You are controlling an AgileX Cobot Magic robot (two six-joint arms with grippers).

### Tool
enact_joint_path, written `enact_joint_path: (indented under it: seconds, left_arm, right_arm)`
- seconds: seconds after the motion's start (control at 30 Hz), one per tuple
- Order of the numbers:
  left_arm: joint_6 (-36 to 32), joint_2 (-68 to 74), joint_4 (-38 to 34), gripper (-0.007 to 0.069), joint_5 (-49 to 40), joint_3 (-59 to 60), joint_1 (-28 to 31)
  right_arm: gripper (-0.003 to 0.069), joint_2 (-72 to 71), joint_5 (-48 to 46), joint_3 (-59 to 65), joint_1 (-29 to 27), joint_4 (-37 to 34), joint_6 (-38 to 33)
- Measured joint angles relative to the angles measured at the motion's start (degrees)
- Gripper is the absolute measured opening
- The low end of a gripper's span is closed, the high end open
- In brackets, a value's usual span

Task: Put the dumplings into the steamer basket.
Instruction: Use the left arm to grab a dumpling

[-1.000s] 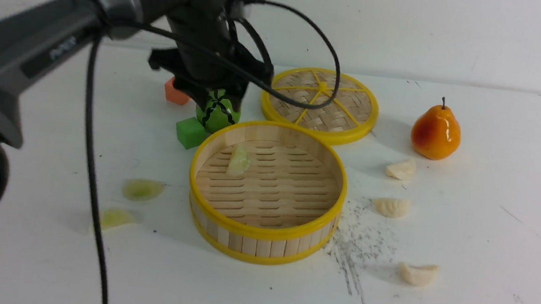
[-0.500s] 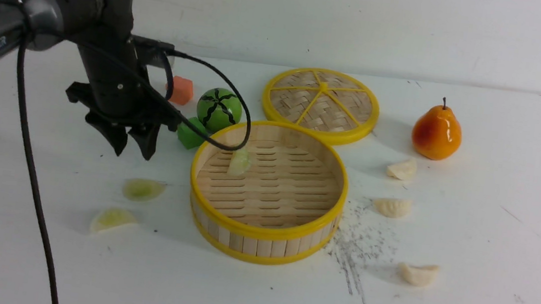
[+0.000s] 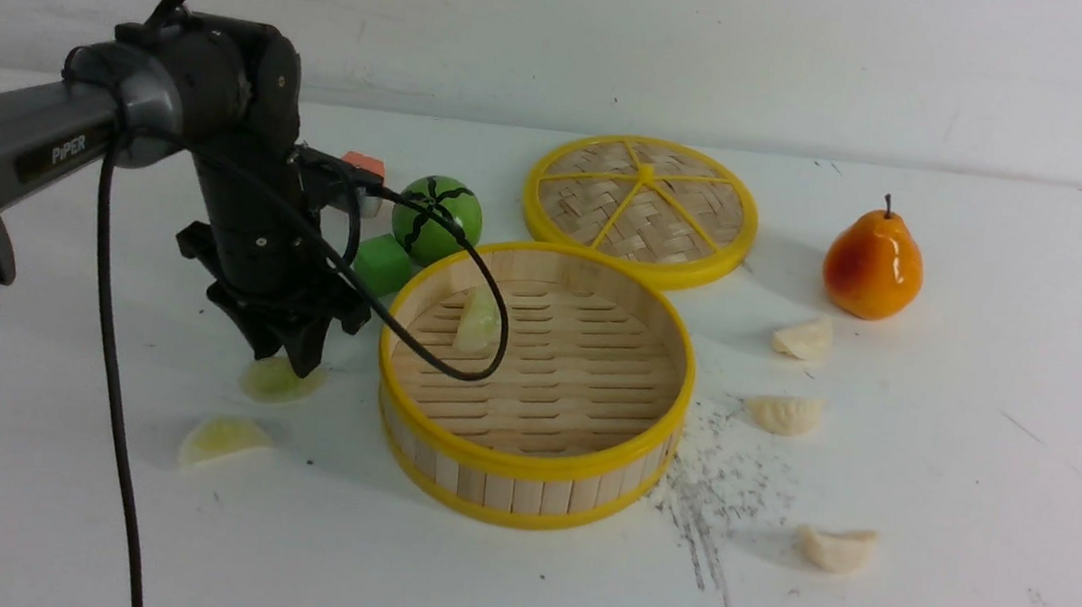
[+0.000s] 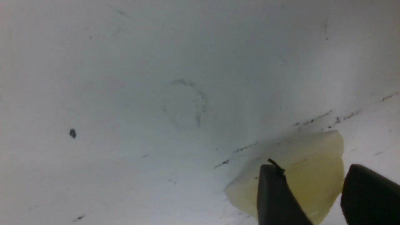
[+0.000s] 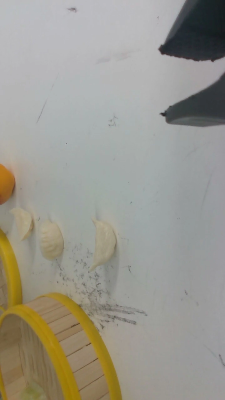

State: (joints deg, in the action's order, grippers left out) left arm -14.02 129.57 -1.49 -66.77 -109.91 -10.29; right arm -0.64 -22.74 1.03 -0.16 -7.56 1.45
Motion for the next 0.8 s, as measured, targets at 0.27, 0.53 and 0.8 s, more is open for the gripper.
enact_joint_path:
  seconds: [0.27,0.53,0.8]
  left_arm:
    - [17.65,0.77,2.27,0.007,-0.06,-1.15,-0.23]
    - [26.21,1.92,4.83,0.0029,-0.88,-4.63,1.17]
    - [26.36,2.2,6.53,0.0198,-3.06,-7.04,2.82]
  right_arm:
    - [0.0239,0.0,0.0,0.0,0.0,0.0,0.0]
    - [0.0239,0.0,0.0,0.0,0.0,0.0,0.0]
    - [0.0239,0.0,0.0,0.0,0.0,0.0,0.0]
